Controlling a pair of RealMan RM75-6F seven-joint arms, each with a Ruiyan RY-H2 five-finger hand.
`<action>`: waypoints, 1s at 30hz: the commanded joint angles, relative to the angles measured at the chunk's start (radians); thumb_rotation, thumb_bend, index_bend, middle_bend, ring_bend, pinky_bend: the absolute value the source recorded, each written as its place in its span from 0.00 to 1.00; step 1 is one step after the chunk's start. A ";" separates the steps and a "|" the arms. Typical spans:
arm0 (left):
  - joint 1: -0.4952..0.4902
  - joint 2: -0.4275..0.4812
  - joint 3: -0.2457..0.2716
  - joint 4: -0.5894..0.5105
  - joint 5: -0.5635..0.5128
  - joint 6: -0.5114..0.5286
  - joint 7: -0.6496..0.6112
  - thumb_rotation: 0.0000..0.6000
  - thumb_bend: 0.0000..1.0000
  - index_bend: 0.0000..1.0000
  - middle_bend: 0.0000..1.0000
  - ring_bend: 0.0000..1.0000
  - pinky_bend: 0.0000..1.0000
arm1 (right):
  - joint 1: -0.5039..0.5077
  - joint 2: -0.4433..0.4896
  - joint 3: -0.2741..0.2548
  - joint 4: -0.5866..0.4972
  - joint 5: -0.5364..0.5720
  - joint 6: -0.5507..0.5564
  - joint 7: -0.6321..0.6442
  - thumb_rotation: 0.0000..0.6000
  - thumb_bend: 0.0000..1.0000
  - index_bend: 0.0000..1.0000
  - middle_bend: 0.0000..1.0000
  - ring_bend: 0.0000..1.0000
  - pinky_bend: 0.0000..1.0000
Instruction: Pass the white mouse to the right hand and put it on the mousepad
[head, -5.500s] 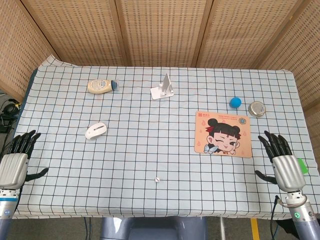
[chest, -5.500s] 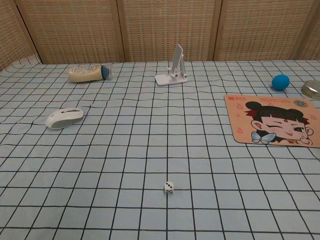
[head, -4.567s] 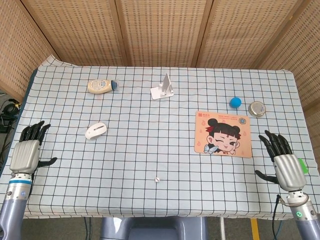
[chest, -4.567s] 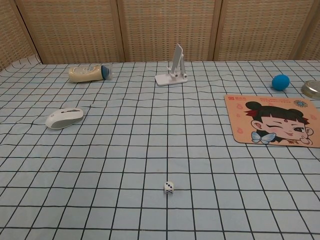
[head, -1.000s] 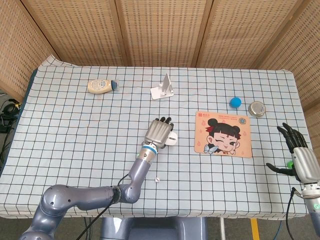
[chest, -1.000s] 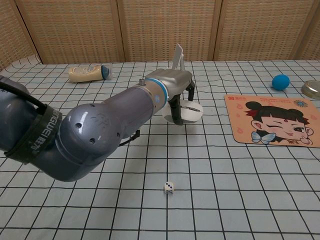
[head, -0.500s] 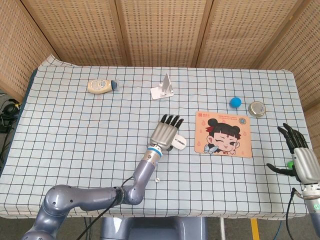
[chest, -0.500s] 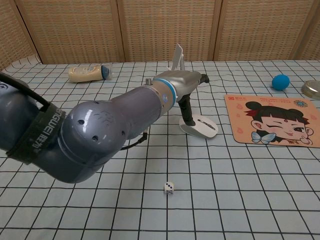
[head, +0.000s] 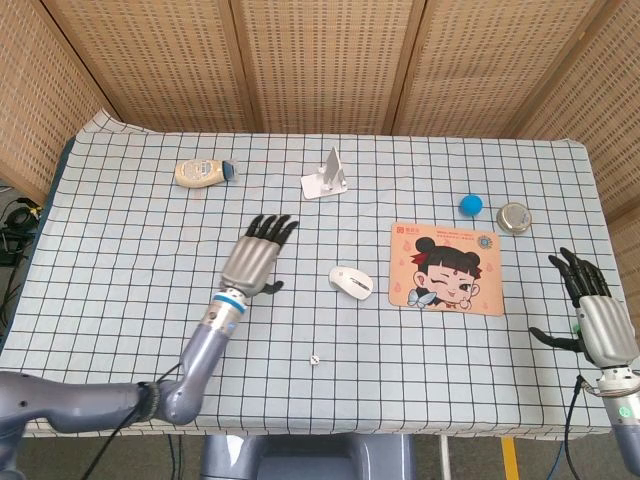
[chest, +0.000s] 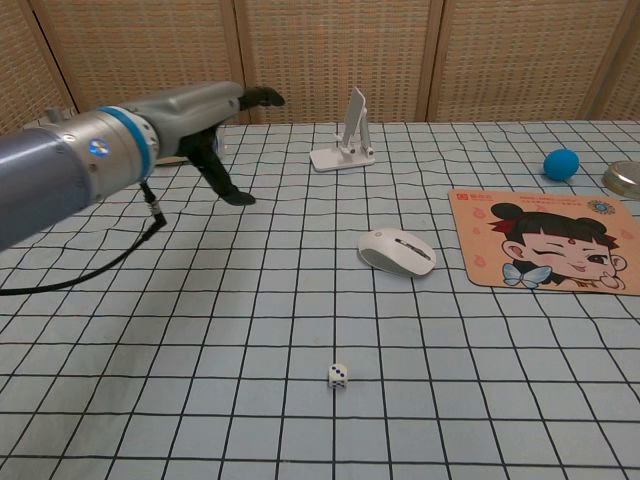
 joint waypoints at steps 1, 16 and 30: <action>0.171 0.199 0.122 -0.160 0.153 0.125 -0.130 1.00 0.21 0.05 0.00 0.00 0.00 | 0.002 -0.008 0.000 -0.008 0.003 -0.003 -0.026 1.00 0.09 0.07 0.00 0.00 0.00; 0.526 0.455 0.310 -0.159 0.440 0.396 -0.438 1.00 0.21 0.05 0.00 0.00 0.00 | 0.086 -0.064 0.049 -0.250 0.015 -0.061 -0.284 1.00 0.09 0.11 0.00 0.00 0.00; 0.565 0.490 0.248 -0.128 0.451 0.322 -0.538 1.00 0.21 0.05 0.00 0.00 0.00 | 0.368 -0.378 0.187 -0.476 0.439 -0.258 -0.903 1.00 0.16 0.14 0.00 0.00 0.00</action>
